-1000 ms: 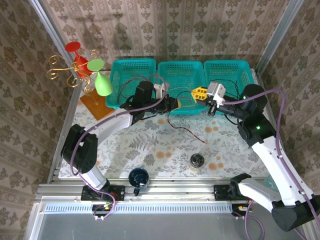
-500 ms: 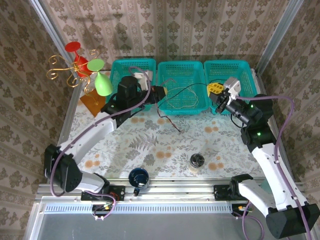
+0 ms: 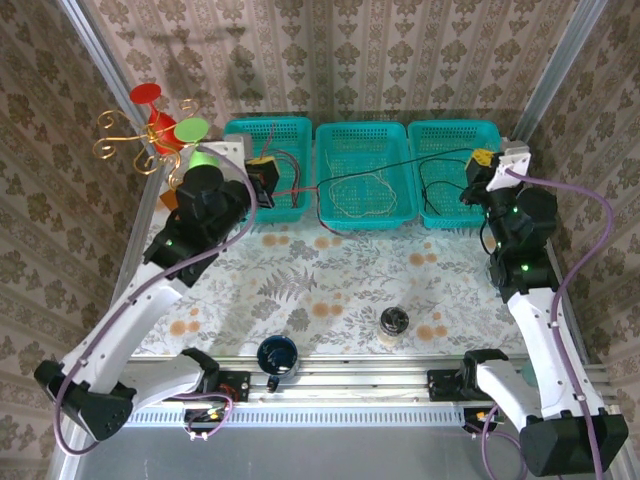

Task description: Untangle the cables

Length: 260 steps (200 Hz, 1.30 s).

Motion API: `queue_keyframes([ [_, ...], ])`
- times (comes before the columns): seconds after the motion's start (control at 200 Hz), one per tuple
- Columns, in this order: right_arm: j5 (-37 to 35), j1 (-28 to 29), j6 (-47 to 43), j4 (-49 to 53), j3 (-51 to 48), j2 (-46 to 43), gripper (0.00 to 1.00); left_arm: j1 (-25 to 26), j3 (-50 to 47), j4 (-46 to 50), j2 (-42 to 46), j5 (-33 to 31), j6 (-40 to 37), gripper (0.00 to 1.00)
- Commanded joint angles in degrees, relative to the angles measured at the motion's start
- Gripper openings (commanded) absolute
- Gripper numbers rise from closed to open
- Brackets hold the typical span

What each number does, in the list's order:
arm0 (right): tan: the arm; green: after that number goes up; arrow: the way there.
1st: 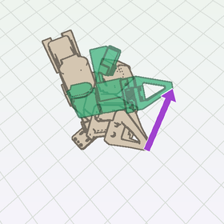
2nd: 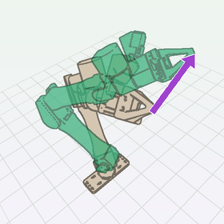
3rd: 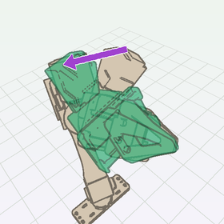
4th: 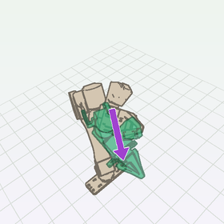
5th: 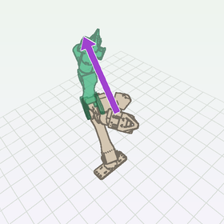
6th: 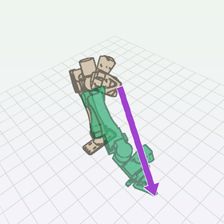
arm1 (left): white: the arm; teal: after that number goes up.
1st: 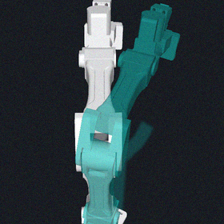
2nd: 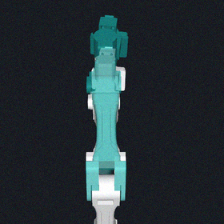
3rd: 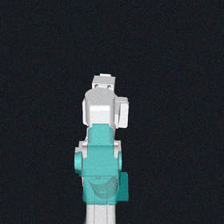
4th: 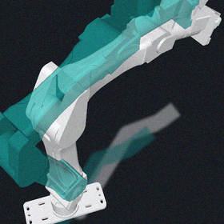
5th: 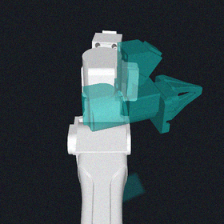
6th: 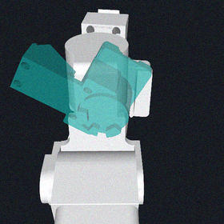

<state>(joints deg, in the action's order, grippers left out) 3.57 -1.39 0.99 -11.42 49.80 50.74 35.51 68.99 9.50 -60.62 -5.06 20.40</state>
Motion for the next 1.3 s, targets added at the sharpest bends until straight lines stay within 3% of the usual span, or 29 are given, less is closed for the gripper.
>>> queue_keyframes([
  [0.0, -8.21, -3.84, 3.79, -0.83, -1.54, 0.10, 0.00, -1.40, 0.30, 3.79, 4.72, -8.05, -7.31, 0.00],
  [0.275, -10.48, -9.19, 7.11, 0.59, -2.16, 2.80, 0.00, -1.93, 0.89, 6.85, 12.75, -16.56, -13.02, 0.00],
  [0.49, -12.41, -11.30, 7.96, 2.20, -1.55, 5.43, 0.00, -1.95, -1.54, 3.36, 18.81, -23.88, -14.99, 0.00],
  [0.76, -20.16, -11.97, 10.13, 6.75, 1.21, 9.48, 0.00, -1.93, -3.40, 2.95, 21.81, -27.79, -18.14, 0.00],
  [1.295, -24.97, -12.67, 9.97, 6.60, 0.76, 11.22, 0.00, -2.46, -6.05, 6.67, 32.34, -49.42, -33.80, 0.00],
])
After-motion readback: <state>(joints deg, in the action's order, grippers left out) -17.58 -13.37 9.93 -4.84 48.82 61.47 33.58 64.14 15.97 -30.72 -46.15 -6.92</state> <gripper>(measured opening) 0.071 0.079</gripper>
